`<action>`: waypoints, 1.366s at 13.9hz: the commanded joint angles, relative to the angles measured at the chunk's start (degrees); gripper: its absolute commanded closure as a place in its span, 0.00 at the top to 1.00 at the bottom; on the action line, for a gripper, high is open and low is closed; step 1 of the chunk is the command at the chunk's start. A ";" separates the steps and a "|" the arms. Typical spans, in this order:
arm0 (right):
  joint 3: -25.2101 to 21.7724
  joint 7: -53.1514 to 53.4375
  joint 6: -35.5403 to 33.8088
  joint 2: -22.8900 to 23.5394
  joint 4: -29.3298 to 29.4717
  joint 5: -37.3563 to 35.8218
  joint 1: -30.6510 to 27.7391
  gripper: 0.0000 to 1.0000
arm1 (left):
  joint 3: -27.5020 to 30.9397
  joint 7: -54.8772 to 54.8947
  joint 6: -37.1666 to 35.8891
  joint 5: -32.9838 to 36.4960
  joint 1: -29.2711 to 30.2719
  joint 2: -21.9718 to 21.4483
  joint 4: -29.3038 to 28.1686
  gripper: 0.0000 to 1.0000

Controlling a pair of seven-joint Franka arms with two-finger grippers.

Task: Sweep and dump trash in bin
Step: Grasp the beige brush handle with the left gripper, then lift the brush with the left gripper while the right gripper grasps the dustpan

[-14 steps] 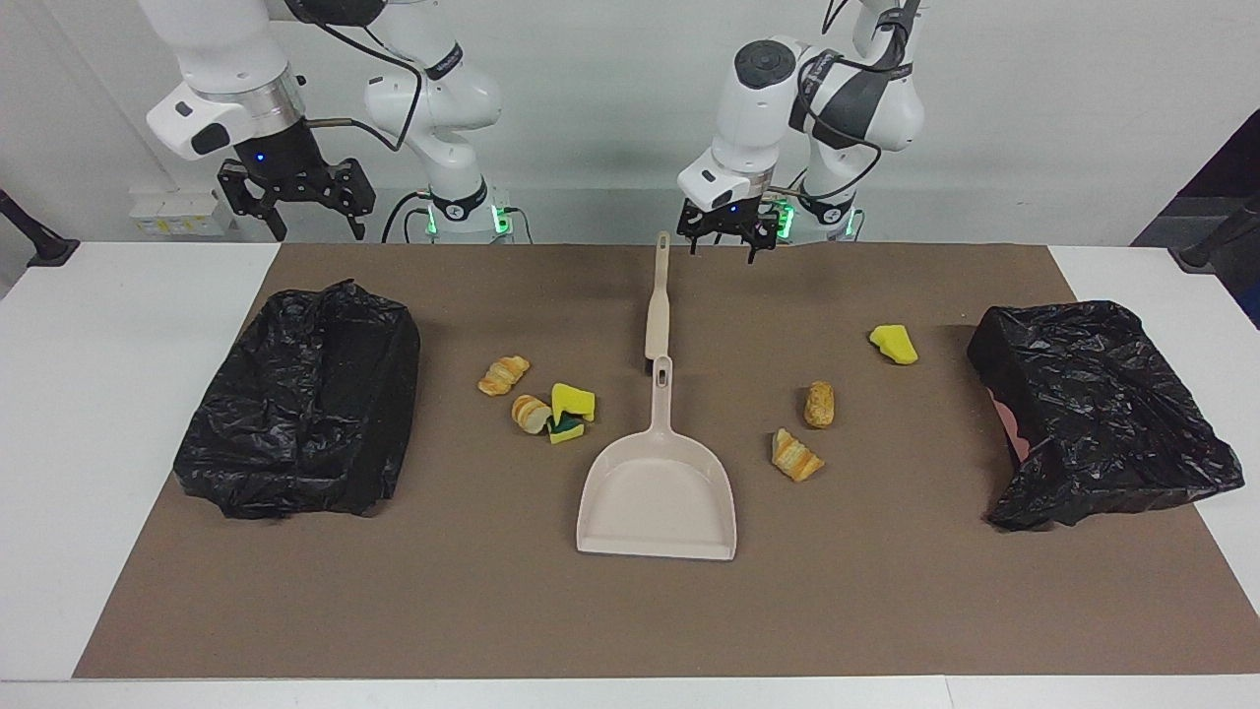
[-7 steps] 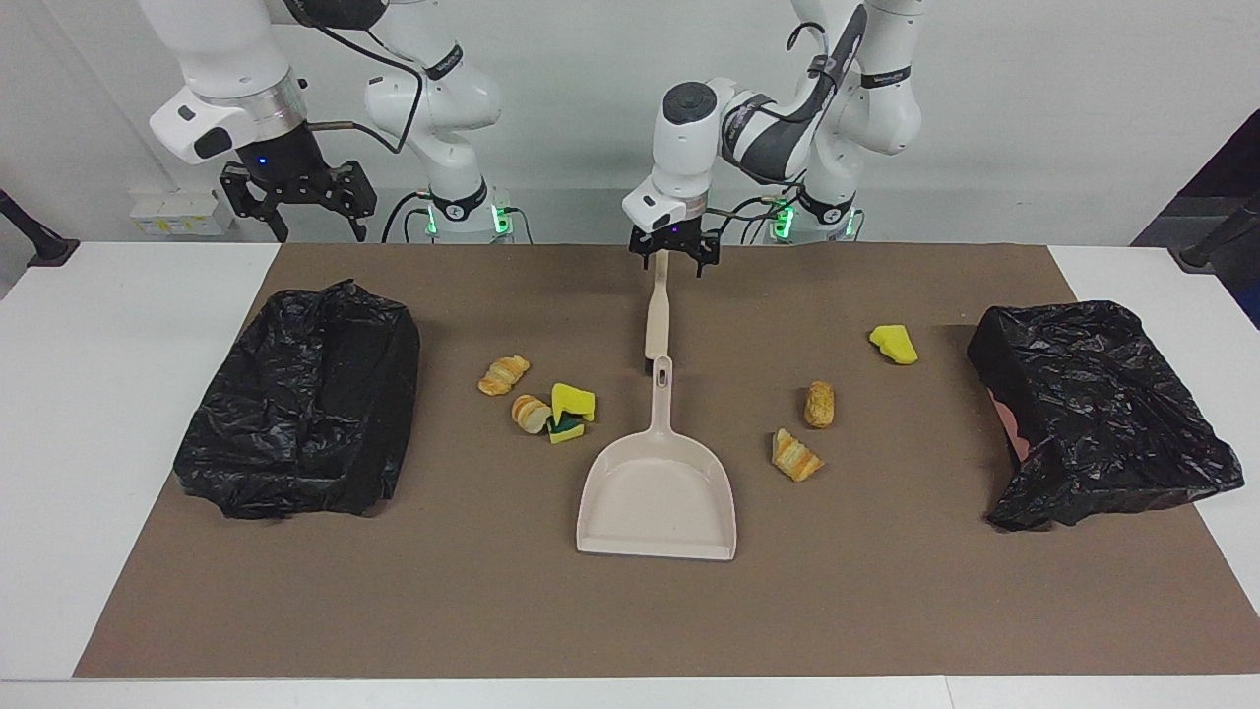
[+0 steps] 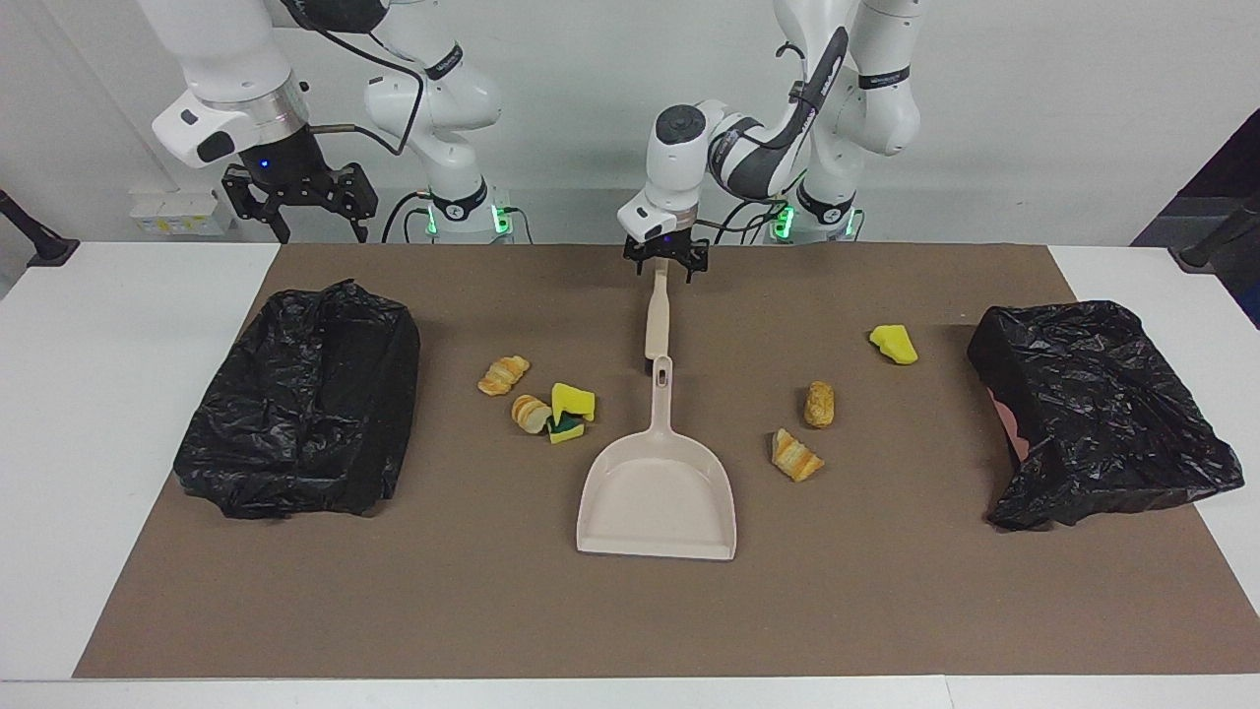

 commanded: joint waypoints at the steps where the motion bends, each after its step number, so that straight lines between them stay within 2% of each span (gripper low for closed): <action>1: 0.21 -0.38 1.69 -1.42 -1.86 0.98 -0.26 1.00 | 1.14 -0.25 0.86 -3.40 -1.38 -1.56 -1.67 0.11; 2: 0.21 -0.38 1.68 -1.42 -1.77 0.98 -0.26 1.00 | 1.14 -0.42 0.68 -4.37 -1.38 -1.47 -1.67 0.00; 6: 0.21 -0.38 1.68 -1.42 -1.86 0.98 -0.26 1.00 | 1.84 -0.60 -2.83 -4.73 1.06 -2.43 -0.44 0.00; 9: 0.30 -0.56 1.68 -1.34 -1.77 0.98 -0.17 1.00 | 2.11 -1.56 -12.74 -4.30 5.55 -2.96 5.17 0.00; 11: 0.56 -0.21 2.12 -0.55 -1.77 1.15 0.35 1.00 | 2.11 -1.65 -17.32 -2.46 10.02 -4.36 6.94 0.00; 13: 5.02 3.80 4.22 1.20 -1.51 1.59 0.36 1.00 | 2.19 -2.44 -20.14 -0.87 14.15 -6.03 7.39 0.00; 15: 9.68 10.92 8.77 4.79 -1.16 1.68 0.36 1.00 | 2.02 -5.94 -22.25 3.50 17.59 -6.65 8.26 0.00; 16: 12.40 15.48 12.02 8.04 -0.72 1.59 0.44 1.00 | 2.02 -9.09 -23.48 4.66 19.17 -6.57 8.44 0.00; 19: 20.40 28.75 17.66 21.12 6.02 0.28 0.79 1.00 | 2.02 -13.08 -27.08 6.25 27.25 -6.48 8.18 0.00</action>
